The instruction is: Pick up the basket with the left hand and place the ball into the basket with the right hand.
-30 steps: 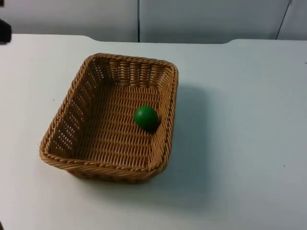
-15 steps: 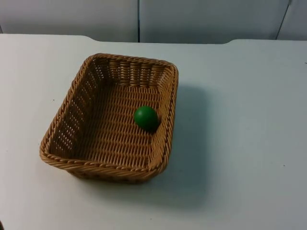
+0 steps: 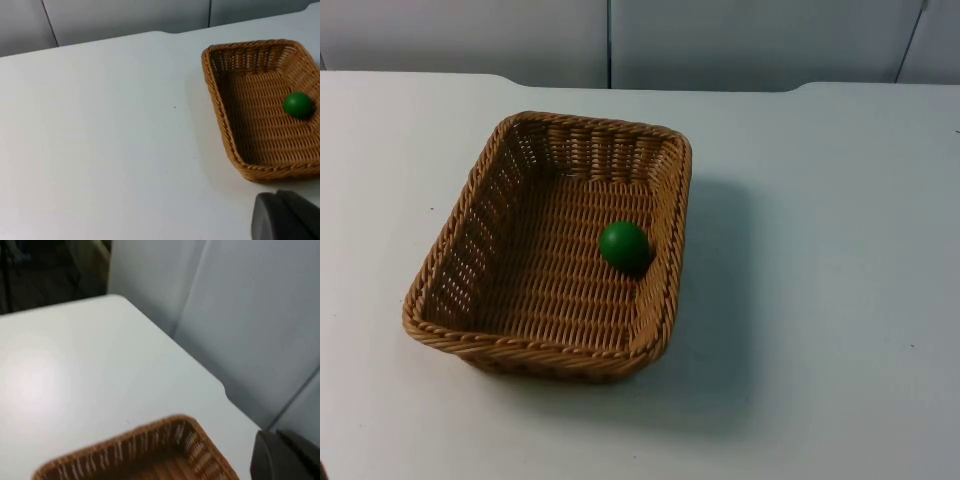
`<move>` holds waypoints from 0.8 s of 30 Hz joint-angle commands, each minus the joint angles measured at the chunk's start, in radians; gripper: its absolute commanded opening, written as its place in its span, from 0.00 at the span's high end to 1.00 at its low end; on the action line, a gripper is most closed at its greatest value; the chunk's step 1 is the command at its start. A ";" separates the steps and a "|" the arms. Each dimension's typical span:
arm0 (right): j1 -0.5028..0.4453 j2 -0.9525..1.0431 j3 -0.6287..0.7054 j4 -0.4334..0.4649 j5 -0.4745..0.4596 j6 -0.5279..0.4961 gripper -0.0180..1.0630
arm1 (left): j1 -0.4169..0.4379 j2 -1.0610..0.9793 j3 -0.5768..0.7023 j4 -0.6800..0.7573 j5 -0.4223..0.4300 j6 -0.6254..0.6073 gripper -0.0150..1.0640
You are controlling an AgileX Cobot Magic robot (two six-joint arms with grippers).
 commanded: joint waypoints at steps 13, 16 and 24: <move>0.001 -0.127 0.175 -0.105 0.544 0.178 0.99 | 0.003 -0.058 0.013 0.083 0.067 -0.078 0.99; 0.001 -0.199 0.249 -0.105 0.553 0.223 0.99 | 0.003 -0.058 0.013 0.067 0.065 -0.078 0.99; 0.001 -0.507 0.568 -0.134 0.578 0.267 0.99 | 0.003 -0.058 0.013 0.065 0.065 -0.078 0.99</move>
